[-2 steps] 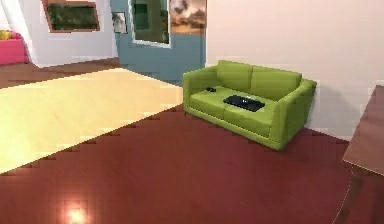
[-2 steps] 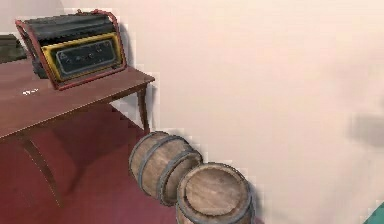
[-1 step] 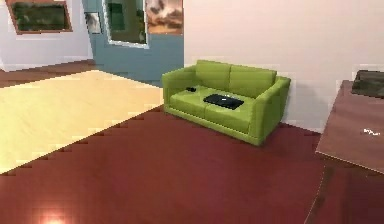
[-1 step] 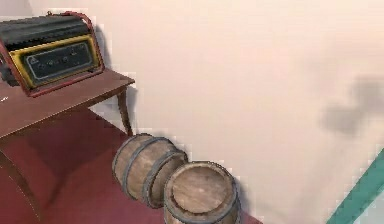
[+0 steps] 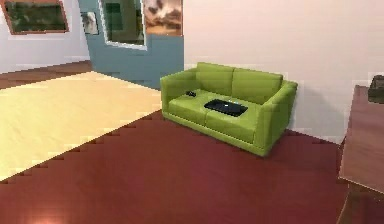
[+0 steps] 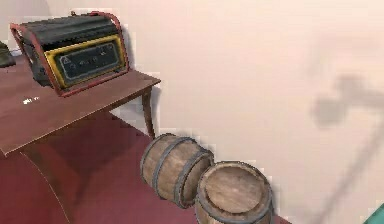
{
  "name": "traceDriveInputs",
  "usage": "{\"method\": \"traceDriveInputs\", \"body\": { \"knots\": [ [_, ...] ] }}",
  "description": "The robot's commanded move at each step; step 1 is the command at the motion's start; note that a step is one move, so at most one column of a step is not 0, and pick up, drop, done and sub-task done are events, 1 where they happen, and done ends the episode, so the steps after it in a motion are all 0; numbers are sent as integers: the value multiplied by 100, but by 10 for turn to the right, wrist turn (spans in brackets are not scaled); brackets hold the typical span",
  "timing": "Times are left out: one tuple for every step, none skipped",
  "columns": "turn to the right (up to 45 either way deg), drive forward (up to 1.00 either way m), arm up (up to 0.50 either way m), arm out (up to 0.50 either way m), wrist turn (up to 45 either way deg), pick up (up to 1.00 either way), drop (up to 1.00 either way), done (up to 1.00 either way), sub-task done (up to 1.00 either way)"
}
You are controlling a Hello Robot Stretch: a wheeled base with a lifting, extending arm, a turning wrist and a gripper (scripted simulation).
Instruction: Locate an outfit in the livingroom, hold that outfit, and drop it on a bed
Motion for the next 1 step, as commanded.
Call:
{"method": "traceDriveInputs", "body": {
  "knots": [
    [150,0,0,0,0,0,0,0,0]
  ]
}}
